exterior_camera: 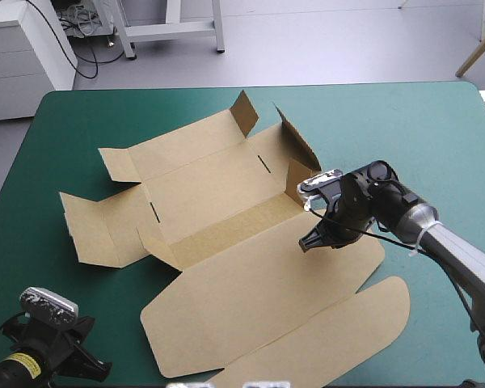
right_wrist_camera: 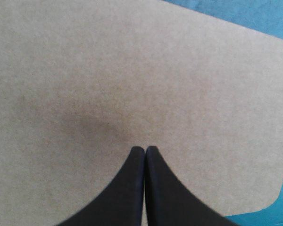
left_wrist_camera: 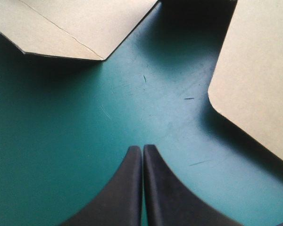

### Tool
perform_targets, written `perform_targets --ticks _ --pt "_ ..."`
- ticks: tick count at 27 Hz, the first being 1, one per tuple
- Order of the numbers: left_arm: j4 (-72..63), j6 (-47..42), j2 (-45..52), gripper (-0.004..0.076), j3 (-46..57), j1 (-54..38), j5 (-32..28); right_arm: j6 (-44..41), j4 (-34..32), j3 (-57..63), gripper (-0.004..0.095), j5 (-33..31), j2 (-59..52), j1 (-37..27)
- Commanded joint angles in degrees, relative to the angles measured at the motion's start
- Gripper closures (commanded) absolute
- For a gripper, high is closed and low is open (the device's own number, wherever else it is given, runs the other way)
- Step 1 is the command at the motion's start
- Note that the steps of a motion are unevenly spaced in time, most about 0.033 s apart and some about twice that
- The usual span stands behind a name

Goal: Fold the box

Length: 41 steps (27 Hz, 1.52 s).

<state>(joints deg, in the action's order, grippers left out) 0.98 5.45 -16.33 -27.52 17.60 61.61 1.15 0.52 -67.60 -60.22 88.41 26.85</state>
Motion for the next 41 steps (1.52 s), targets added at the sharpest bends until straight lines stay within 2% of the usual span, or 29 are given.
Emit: perform_targets --ticks 1,21,30,36,38,41 --pt "0.1 -0.7 -0.7 0.0734 -1.1 0.0 -3.2 0.2 0.1 -1.8 0.0912 0.5 -1.9 -0.1" --pt "0.1 -0.7 -0.7 0.0734 -1.1 0.0 -3.2 0.0 0.1 -2.5 0.0927 -0.9 -2.0 -0.1" --pt "0.0 -0.7 -0.7 0.0734 -1.1 0.0 -3.2 0.0 -0.1 -8.8 0.0928 -6.1 -2.2 -0.1" --pt "0.0 -0.7 -0.7 0.0734 -1.1 0.0 -3.2 -0.4 -3.4 -13.2 0.0928 -8.8 -4.7 -0.2" --pt "0.0 -0.7 -0.7 0.0734 -1.1 0.0 -3.2 -0.4 -2.4 -14.5 0.0928 -8.8 -6.9 -1.5" --pt "0.0 -0.7 -0.7 0.0734 -1.1 0.0 -3.2 0.3 -1.1 -14.8 0.0928 -8.8 -11.3 -6.9"
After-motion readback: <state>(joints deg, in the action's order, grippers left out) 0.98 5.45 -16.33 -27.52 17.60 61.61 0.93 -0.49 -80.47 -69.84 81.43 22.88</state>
